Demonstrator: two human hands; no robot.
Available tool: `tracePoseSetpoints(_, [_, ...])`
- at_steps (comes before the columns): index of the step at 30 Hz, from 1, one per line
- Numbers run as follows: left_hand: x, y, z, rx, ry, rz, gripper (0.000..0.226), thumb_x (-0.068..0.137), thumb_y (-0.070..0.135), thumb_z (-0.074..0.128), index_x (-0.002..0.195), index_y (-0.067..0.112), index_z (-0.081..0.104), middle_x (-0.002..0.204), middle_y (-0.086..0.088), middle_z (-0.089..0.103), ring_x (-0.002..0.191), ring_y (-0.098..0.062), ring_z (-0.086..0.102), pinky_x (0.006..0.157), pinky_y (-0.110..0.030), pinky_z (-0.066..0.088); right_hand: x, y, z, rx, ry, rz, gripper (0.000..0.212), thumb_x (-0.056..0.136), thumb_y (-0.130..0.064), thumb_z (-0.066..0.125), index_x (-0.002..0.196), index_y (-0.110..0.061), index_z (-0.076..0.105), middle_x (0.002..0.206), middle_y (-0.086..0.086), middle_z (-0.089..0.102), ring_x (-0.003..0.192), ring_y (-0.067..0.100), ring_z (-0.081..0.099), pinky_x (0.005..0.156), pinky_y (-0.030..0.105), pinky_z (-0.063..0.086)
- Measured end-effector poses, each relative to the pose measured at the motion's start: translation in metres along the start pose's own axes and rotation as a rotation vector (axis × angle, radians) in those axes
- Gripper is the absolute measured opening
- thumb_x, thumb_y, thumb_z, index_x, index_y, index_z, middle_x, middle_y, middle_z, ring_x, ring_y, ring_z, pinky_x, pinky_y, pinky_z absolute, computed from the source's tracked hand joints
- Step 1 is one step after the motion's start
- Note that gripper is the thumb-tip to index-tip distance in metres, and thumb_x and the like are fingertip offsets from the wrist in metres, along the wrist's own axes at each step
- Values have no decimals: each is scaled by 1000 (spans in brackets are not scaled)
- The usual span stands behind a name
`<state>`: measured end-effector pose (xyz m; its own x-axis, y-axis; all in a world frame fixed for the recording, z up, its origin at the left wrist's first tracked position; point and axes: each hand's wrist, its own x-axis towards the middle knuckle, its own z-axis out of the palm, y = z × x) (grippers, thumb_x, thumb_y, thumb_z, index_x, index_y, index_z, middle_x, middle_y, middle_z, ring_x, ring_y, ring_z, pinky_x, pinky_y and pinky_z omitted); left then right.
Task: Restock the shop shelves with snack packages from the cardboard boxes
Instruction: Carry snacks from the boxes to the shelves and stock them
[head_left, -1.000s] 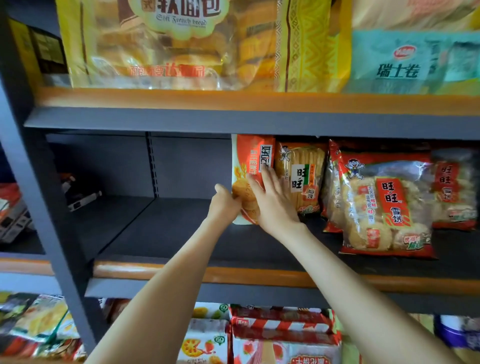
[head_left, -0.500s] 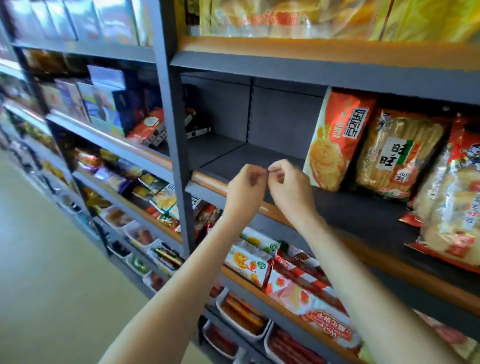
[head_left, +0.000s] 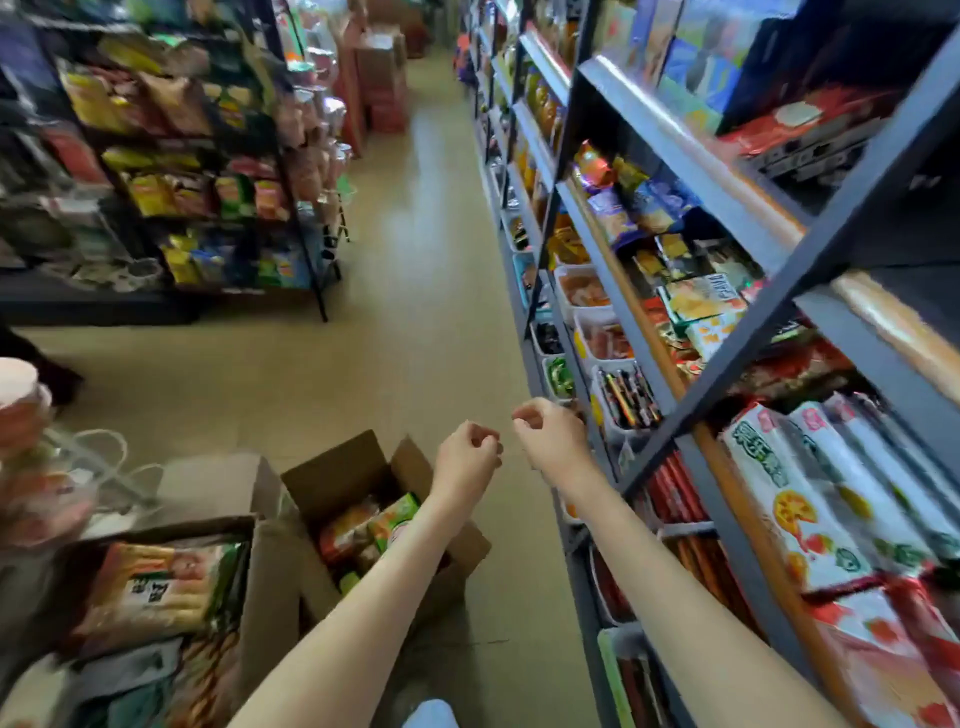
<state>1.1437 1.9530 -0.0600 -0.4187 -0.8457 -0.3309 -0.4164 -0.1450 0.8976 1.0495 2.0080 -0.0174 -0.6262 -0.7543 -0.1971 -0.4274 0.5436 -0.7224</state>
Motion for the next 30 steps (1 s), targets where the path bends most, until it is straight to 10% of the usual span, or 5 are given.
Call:
tracePoseSetpoints(14, [-22,-245,-242,-43,650,-767,15,98,16,41,105,13,54,107,-7,58,96,-27,55,76,-32,43,31,-80,284,-213,-668,-40,32,96,-18,51,127,-14,50,119,4,57,81,10,54,56,18,41])
tracePoseSetpoints(20, [-41,-318,-281,-102,699,-997,5,97,18,48,101,14,49,100,-6,56,85,-22,52,73,-32,40,25,-90,387,-395,-858,-104,72,91,-18,61,150,-8,19,151,12,31,137,28,35,106,36,40])
tracePoseSetpoints(23, [-37,-345,-289,-124,688,-1059,4,97,17,48,100,18,45,86,3,49,69,-13,44,68,-28,35,20,-87,436,-509,-921,-205,82,89,-22,65,151,-9,13,152,11,27,140,28,28,108,36,35])
tracePoseSetpoints(30, [-5,-390,-280,-360,723,-1078,19,94,19,49,113,18,53,109,-7,63,98,-25,61,89,-39,51,11,-64,531,-645,-835,-509,98,83,-46,65,151,-7,7,153,11,23,142,27,22,115,42,20])
